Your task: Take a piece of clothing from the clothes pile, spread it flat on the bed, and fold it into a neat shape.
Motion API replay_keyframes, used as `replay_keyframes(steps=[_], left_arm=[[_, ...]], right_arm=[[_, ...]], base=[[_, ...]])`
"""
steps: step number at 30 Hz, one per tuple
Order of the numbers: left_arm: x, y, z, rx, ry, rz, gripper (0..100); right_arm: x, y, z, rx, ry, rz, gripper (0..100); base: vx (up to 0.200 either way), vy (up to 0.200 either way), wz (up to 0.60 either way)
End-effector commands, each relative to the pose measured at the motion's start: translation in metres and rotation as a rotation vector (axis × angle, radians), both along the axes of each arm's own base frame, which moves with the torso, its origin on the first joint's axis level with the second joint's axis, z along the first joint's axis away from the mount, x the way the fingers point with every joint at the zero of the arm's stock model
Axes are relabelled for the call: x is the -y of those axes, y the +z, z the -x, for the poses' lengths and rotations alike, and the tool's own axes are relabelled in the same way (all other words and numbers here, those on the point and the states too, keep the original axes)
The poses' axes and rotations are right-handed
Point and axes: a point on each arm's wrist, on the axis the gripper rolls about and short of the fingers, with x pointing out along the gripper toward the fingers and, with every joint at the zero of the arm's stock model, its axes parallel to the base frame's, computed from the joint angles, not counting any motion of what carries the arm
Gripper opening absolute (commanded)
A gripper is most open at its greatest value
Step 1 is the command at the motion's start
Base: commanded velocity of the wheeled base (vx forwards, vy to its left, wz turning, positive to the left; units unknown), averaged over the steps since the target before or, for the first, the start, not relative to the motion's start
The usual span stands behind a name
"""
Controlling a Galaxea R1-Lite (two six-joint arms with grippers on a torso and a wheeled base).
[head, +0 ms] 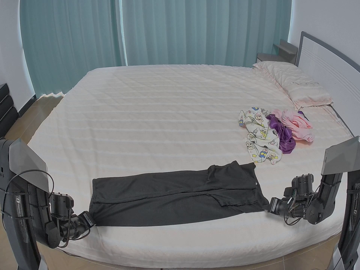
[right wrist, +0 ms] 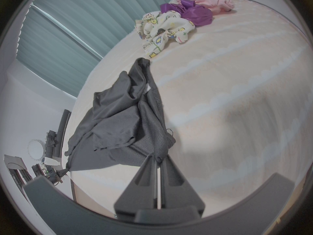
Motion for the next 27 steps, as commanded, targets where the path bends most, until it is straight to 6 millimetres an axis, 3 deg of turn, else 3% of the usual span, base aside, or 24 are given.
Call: replay_keyframes(steps=[1, 27], left_arm=[[-0.002, 0.0, 0.0, 0.002, 0.009, -0.005, 0], [-0.005, 0.002, 0.009, -0.024, -0.021, -0.041, 0]], right_arm=[[0.001, 0.012, 0.002, -0.002, 0.009, 0.01, 0], [0.011, 0.013, 0.036, -0.094, 0.197, 0.188, 0]], base=[[0.0, 0.0, 0.0], [0.0, 0.0, 0.0]])
